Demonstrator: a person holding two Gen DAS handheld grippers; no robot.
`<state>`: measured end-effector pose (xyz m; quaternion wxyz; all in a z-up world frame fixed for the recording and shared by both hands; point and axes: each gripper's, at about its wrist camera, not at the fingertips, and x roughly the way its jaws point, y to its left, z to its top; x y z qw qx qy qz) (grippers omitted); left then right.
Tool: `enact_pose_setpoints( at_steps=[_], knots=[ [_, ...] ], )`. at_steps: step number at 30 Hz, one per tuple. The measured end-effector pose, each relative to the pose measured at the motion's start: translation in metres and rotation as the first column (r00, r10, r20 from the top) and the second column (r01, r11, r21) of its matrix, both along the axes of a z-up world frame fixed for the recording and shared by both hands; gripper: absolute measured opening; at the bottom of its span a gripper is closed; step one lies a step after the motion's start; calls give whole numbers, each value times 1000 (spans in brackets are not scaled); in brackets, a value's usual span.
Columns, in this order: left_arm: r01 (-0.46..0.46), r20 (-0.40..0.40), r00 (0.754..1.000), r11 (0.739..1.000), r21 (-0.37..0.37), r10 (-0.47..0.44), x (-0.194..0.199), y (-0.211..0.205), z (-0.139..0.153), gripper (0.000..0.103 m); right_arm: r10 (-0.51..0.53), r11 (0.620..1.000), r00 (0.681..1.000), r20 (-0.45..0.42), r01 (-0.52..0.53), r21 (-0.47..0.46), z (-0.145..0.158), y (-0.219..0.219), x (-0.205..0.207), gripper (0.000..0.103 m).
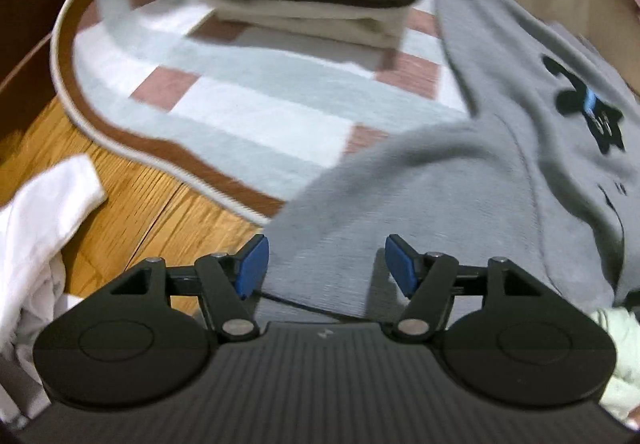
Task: Fold clothes
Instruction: 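Grasp a sleeve with the right gripper while the left gripper pinches the hem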
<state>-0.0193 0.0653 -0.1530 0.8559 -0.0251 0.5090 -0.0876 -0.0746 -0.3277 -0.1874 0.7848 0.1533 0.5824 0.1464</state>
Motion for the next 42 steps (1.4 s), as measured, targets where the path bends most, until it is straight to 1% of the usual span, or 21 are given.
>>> enact_pose_setpoints(
  at_steps=[1, 2, 3, 5, 7, 13, 16, 17, 19, 20, 23, 26, 27, 28, 29, 30, 31, 32, 33, 37, 42],
  knots=[
    [-22, -11, 1000, 1000, -15, 22, 2, 7, -4, 67, 20, 1000, 1000, 20, -20, -24, -3, 5, 1, 51],
    [-46, -28, 999, 998, -37, 45, 3, 14, -9, 67, 41, 998, 998, 40, -39, -48, -7, 9, 1, 20],
    [-74, -57, 996, 995, -71, 70, 3, 19, -14, 67, 47, 998, 996, 72, -44, -43, -6, 10, 0, 11],
    [-105, -105, 990, 983, -148, 90, -1, 28, -20, 67, 16, 999, 987, 158, -22, 35, 5, 3, -5, 10],
    [-93, -117, 990, 979, -180, 73, -8, 30, -20, 67, -52, 994, 975, 216, 29, 108, 13, -14, -5, 10],
    [-161, -240, 966, 950, -267, 97, -28, 41, -23, 67, -193, 978, 969, 153, 179, 104, 0, -44, -5, 10],
    [-283, -300, 936, 902, -325, 186, -35, 52, -31, 67, -166, 984, 979, 119, 156, 90, -10, -38, -4, 13],
    [-314, -301, 929, 885, -343, 214, -35, 54, -34, 67, -157, 985, 982, 108, 148, 85, -13, -35, -4, 18],
    [-362, -300, 919, 850, -383, 256, -33, 58, -40, 67, -139, 988, 987, 85, 132, 76, -20, -31, -3, 19],
    [-382, -300, 914, 831, -405, 274, -32, 59, -43, 70, -125, 989, 989, 78, 118, 83, -21, -30, -3, 24],
    [-426, -281, 902, 783, -454, 328, -27, 62, -46, 72, -100, 988, 992, 75, 90, 123, -20, -26, -6, 43],
    [-434, -242, 901, 750, -500, 360, -20, 59, -50, 75, -64, 988, 994, 84, 52, 143, -17, -22, -10, 45],
    [-431, -224, 902, 745, -510, 368, -18, 58, -51, 76, -54, 989, 995, 87, 41, 143, -17, -18, -11, 51],
    [-421, -201, 906, 749, -511, 373, -16, 54, -51, 76, -47, 989, 995, 89, 34, 143, -16, -15, -12, 53],
    [-405, -171, 912, 763, -504, 372, -15, 50, -50, 69, -43, 990, 995, 92, 30, 139, -16, -12, -12, 53],
    [-370, -117, 926, 801, -471, 359, -15, 44, -48, 36, -43, 991, 995, 95, 30, 132, -18, -10, -11, 52],
    [-323, -35, 940, 852, -413, 339, -15, 37, -43, 8, -42, 991, 994, 102, 28, 130, -19, -8, -11, 48],
    [-277, 44, 949, 896, -348, 311, -15, 30, -38, 3, -40, 991, 993, 113, 24, 135, -18, -8, -11, 23],
    [-240, 112, 953, 924, -297, 283, -14, 26, -32, 3, -37, 990, 991, 125, 20, 139, -18, -8, -11, 9],
    [-140, 299, 932, 965, -220, 204, -6, 19, 8, 3, -122, 970, 974, 190, 77, 232, 8, -25, -16, 9],
    [-61, 475, 869, 983, -172, 137, 13, 7, 62, 2, -224, 876, 957, 183, 115, 469, 55, -47, -11, 9]
  ],
)
